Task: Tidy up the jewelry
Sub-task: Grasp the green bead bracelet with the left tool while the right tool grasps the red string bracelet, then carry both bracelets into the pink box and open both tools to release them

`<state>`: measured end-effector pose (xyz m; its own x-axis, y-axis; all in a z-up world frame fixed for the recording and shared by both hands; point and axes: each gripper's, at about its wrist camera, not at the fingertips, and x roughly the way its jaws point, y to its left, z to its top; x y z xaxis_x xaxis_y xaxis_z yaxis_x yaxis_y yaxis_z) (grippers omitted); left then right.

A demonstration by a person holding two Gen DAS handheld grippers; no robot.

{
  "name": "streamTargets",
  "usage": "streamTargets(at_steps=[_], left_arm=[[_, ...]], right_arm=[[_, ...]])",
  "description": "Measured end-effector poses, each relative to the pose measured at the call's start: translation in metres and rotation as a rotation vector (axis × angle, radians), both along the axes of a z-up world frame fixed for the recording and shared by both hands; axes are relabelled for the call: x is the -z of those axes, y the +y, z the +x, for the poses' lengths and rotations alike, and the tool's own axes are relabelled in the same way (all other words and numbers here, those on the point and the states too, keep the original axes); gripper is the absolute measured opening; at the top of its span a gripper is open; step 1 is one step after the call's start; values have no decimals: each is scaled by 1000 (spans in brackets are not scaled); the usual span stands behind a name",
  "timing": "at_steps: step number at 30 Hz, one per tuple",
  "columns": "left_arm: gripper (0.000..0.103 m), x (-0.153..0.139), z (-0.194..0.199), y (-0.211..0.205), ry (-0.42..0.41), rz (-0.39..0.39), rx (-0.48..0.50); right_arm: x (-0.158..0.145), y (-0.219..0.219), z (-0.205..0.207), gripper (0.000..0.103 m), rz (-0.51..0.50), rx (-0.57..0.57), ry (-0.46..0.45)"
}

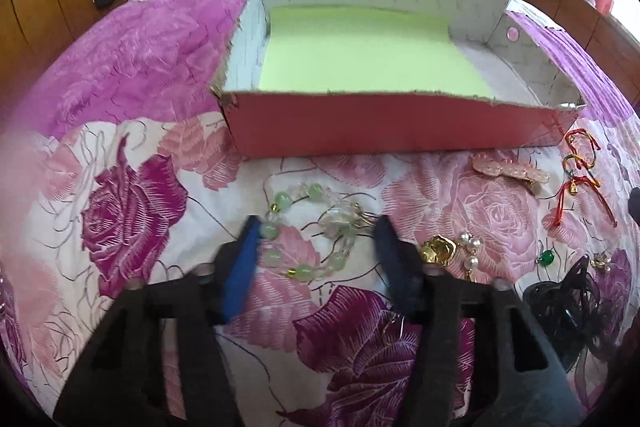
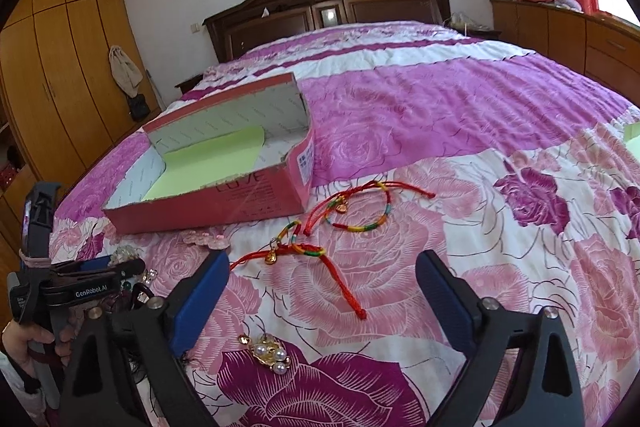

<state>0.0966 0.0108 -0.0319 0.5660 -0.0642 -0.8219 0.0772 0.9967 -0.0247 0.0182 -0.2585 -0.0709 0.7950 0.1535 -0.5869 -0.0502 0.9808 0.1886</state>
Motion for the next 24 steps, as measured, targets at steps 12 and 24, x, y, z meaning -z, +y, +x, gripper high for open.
streamTargets(at_steps=[12, 24], left_arm=[[24, -10, -20, 10, -52, -58, -3], [23, -25, -36, 5, -94, -93, 35]], right_arm=[[9, 25, 31, 47, -71, -131, 70], [15, 20, 40, 6, -40, -142, 127]])
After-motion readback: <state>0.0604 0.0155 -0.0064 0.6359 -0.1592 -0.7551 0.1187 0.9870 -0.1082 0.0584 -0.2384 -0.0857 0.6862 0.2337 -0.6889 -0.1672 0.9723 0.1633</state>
